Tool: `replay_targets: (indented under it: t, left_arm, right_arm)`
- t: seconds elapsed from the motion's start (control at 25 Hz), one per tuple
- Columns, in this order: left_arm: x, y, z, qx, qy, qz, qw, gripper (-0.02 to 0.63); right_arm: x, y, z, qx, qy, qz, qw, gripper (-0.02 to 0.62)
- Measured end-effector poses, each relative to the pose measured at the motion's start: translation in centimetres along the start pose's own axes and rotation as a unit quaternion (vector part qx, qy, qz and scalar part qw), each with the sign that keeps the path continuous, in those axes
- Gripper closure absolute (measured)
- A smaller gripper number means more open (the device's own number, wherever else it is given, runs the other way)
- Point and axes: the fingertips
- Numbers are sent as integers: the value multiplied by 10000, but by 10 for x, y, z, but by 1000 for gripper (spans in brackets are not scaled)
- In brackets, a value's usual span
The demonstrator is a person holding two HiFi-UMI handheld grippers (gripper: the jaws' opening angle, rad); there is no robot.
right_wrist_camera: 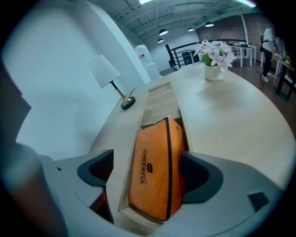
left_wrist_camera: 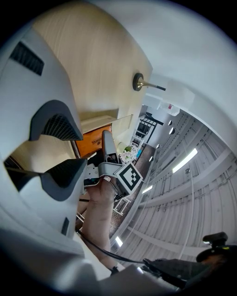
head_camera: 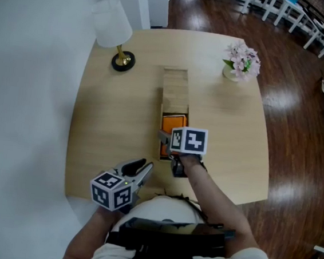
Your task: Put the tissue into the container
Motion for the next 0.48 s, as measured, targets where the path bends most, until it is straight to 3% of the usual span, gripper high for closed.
replay_targets:
  t: [0.48]
  left_arm:
    - [-2, 5, 3, 50, 3, 87, 9999, 479]
  right_arm:
    - [-28, -1, 3, -112, 331, 240, 9991, 150]
Point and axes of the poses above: the fingertips, and each gripper's own axes: x forward along the fingers, z to its right, y out of its top, and after that the axes turned 13 degrees about -z, right-handed
